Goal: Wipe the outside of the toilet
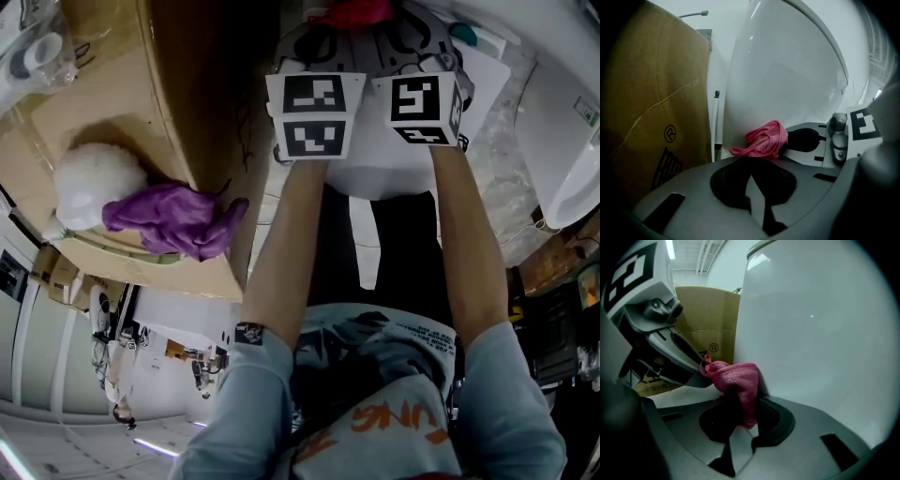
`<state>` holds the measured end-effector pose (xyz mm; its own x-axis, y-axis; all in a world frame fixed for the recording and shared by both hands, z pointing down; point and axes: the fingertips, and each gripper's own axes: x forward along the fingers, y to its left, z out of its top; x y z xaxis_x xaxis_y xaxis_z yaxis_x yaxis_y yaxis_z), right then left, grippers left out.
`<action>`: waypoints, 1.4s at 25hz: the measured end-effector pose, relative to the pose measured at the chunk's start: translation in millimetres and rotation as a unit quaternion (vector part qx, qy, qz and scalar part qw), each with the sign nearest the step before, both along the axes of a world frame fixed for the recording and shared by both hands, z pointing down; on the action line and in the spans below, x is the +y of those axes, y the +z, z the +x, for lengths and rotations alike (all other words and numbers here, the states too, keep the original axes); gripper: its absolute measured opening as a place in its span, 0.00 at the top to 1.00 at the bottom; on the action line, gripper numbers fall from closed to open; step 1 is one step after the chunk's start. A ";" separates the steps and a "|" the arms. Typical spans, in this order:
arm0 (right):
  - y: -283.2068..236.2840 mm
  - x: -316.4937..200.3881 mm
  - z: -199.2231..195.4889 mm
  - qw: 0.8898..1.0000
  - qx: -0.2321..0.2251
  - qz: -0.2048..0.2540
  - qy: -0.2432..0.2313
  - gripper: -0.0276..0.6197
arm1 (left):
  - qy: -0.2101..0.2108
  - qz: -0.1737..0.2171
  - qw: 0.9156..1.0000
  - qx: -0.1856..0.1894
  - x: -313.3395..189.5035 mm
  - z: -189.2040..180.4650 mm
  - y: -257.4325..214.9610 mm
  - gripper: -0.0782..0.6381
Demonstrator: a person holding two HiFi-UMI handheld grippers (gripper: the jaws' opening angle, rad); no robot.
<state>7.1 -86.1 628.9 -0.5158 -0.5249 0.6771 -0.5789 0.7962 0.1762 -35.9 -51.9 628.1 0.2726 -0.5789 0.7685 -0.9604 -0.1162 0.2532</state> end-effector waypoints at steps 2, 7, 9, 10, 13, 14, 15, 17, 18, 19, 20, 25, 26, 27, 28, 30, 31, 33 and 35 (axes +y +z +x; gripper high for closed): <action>-0.1 -0.5 10.4 1.000 0.001 -0.001 0.003 0.83 | 0.005 -0.001 1.000 -0.001 -0.7 9.9 -1.0 0.85; 0.5 -1.8 30.8 1.000 -0.004 -0.003 0.016 0.83 | 0.024 -0.001 1.000 -0.007 -3.8 28.4 -2.7 0.85; 0.6 -1.4 39.0 1.000 -0.003 -0.004 0.019 0.83 | 0.033 -0.002 0.999 -0.009 -4.4 36.5 -3.1 0.85; 0.4 -1.5 43.5 1.000 -0.003 -0.004 0.020 0.83 | 0.037 -0.003 0.999 -0.010 -5.1 41.0 -3.4 0.85; -0.5 -3.8 57.1 1.000 -0.004 -0.004 0.023 0.83 | 0.050 -0.004 0.999 -0.012 -9.3 54.5 -4.9 0.85; -0.7 -4.5 62.1 1.000 -0.006 -0.005 0.025 0.83 | 0.054 -0.004 0.998 -0.013 -10.7 59.2 -5.6 0.85; -0.9 -5.0 67.2 1.000 -0.008 -0.006 0.027 0.83 | 0.058 -0.003 0.998 -0.013 -12.0 64.2 -6.2 0.85; -1.2 -5.7 76.9 0.999 -0.012 -0.009 0.030 0.83 | 0.067 -0.003 0.998 -0.015 -13.6 73.7 -7.2 0.86; -1.2 -5.8 81.5 0.999 -0.013 -0.010 0.031 0.83 | 0.071 -0.003 0.997 -0.016 -14.0 78.2 -7.4 0.86; -1.1 -5.9 86.0 0.999 -0.013 -0.011 0.031 0.83 | 0.074 -0.004 0.997 -0.016 -14.3 82.4 -7.6 0.85; -1.0 -6.2 90.4 0.999 -0.013 -0.011 0.031 0.83 | 0.078 -0.005 0.997 -0.017 -14.8 86.7 -7.7 0.85; -1.3 -8.0 113.2 0.999 -0.016 -0.012 0.039 0.83 | 0.097 -0.010 0.995 -0.020 -16.4 109.6 -8.1 0.85; -1.5 -8.3 117.8 0.999 -0.017 -0.012 0.042 0.83 | 0.101 -0.011 0.995 -0.020 -16.4 114.2 -7.8 0.85; -1.6 -9.0 122.4 0.999 -0.019 -0.012 0.044 0.83 | 0.104 -0.011 0.994 -0.021 -16.9 118.8 -7.4 0.85; -1.7 -9.8 127.1 0.999 -0.020 -0.012 0.046 0.83 | 0.108 -0.011 0.994 -0.022 -17.4 123.6 -7.1 0.85; -1.2 -11.1 136.7 0.999 -0.021 -0.010 0.047 0.83 | 0.115 -0.013 0.993 -0.023 -17.8 132.6 -6.5 0.86; -0.6 -11.3 141.6 0.999 -0.022 -0.010 0.047 0.83 | 0.118 -0.014 0.993 -0.023 -17.6 136.5 -6.0 0.86; 0.1 -11.9 152.3 0.998 -0.023 -0.010 0.050 0.83 | 0.123 -0.017 0.992 -0.025 -17.3 144.7 -5.1 0.86; 0.2 -13.0 163.2 0.998 -0.023 -0.009 0.053 0.83 | 0.130 -0.019 0.991 -0.027 -17.8 154.1 -4.6 0.85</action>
<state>170.3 -99.1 629.2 -0.4887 -0.5657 0.6642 -0.6666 0.7333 0.1341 118.3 -69.7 623.6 0.3669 -0.4644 0.8060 -0.9116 -0.3524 0.2119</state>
